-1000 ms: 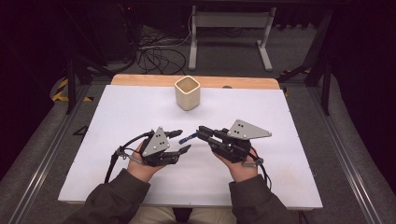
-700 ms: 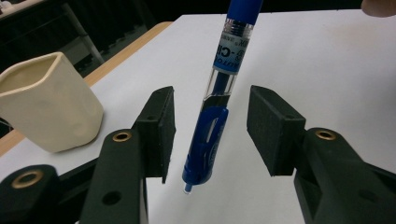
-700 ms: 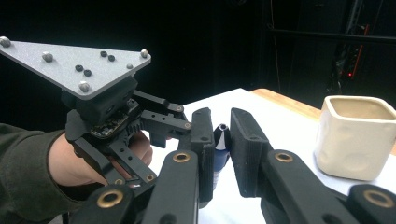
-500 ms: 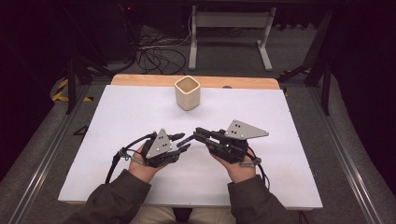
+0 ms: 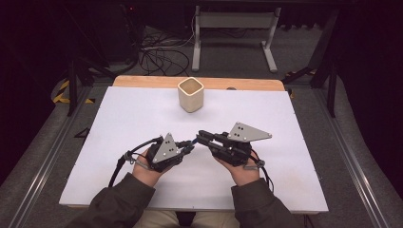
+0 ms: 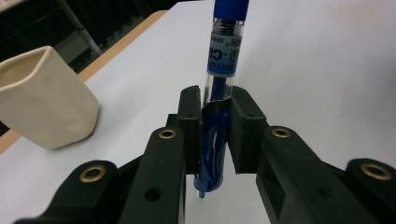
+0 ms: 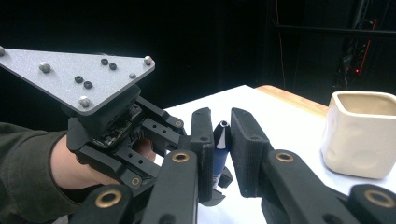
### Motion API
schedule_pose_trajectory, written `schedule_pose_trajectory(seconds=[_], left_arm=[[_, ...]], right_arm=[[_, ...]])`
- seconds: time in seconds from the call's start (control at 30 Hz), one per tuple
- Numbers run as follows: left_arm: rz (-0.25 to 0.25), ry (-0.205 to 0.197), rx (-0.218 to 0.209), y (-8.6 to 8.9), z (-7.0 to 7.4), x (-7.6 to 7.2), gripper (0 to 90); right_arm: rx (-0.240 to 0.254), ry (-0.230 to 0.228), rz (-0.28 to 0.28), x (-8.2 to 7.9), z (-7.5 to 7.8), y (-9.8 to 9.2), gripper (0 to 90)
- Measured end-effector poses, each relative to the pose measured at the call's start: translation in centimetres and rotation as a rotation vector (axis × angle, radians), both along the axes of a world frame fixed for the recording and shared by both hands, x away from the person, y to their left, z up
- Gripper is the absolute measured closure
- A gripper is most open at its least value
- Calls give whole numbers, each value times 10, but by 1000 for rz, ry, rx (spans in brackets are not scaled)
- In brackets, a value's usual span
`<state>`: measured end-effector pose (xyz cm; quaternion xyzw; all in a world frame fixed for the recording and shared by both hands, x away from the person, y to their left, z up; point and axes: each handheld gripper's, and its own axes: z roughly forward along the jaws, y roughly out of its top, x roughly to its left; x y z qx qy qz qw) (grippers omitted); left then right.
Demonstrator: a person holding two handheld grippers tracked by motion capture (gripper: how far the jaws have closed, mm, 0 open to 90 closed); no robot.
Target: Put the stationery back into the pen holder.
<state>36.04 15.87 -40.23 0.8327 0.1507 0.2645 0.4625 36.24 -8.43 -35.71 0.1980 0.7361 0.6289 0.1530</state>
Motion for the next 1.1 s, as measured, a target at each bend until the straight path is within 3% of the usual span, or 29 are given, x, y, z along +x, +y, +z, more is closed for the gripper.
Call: schedule_pose_trajectory(seconds=[0.3,0.4,0.67,1.1], left_arm=[[0,17,-10,-2,0,3,784],[-4,23,-13,-2,0,4,784],[-26,79,-107,2,4,9,786],[-31,84,-184,8,14,15,787]], right_arm=[[-3,-13,-30,3,-1,-6,728],[1,-18,-43,4,0,-10,650],[27,-26,-79,5,4,-33,529],[60,-22,-171,9,6,-63,311]])
